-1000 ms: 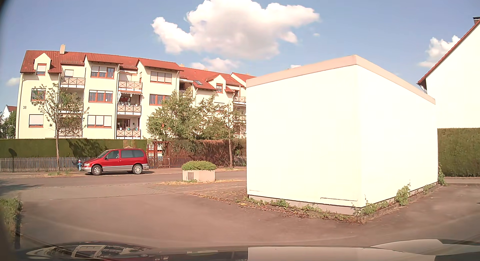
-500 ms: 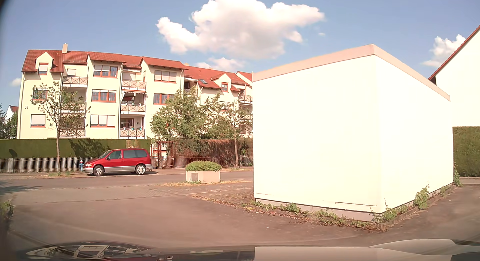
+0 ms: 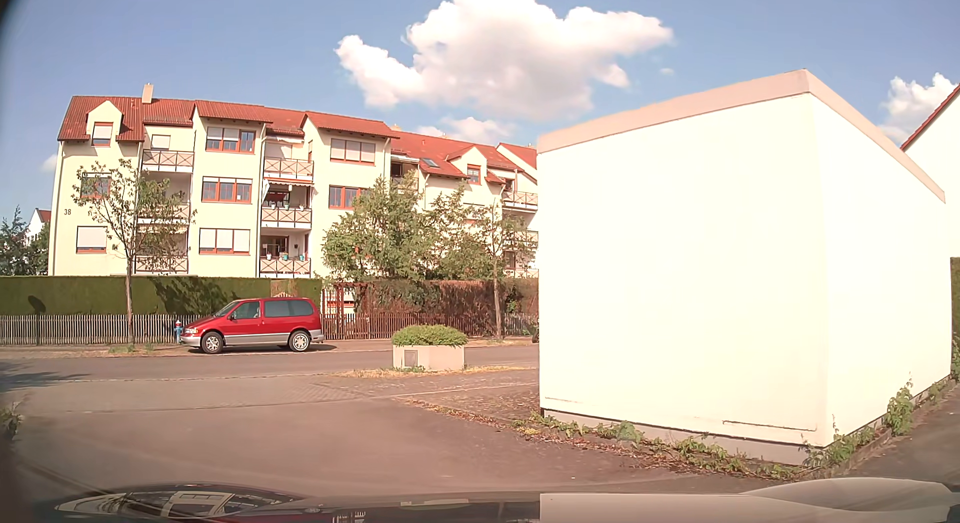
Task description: Follow the waypoints while adhering to traffic rules and regulations
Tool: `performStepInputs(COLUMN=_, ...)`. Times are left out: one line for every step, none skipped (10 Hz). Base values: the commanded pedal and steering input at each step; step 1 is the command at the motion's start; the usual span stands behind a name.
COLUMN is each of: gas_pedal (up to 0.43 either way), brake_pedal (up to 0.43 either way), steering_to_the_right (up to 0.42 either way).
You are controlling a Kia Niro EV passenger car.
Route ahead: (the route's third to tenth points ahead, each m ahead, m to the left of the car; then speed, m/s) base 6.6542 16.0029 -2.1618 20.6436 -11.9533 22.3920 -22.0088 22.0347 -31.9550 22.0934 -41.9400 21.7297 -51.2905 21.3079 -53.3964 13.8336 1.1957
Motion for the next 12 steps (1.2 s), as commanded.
performStepInputs(gas_pedal=0.0, brake_pedal=0.012, steering_to_the_right=-0.358)
performStepInputs(gas_pedal=0.0, brake_pedal=0.018, steering_to_the_right=-0.375)
performStepInputs(gas_pedal=0.0, brake_pedal=0.018, steering_to_the_right=-0.393)
performStepInputs(gas_pedal=0.0, brake_pedal=0.012, steering_to_the_right=-0.402)
performStepInputs(gas_pedal=0.0, brake_pedal=0.012, steering_to_the_right=-0.405)
performStepInputs(gas_pedal=0.0, brake_pedal=0.018, steering_to_the_right=-0.407)
performStepInputs(gas_pedal=0.0, brake_pedal=0.018, steering_to_the_right=-0.408)
performStepInputs(gas_pedal=0.0, brake_pedal=0.018, steering_to_the_right=-0.414)
performStepInputs(gas_pedal=0.0, brake_pedal=0.012, steering_to_the_right=-0.428)
performStepInputs(gas_pedal=0.0, brake_pedal=0.012, steering_to_the_right=-0.448)
performStepInputs(gas_pedal=0.0, brake_pedal=0.018, steering_to_the_right=-0.468)
performStepInputs(gas_pedal=0.0, brake_pedal=0.018, steering_to_the_right=-0.491)
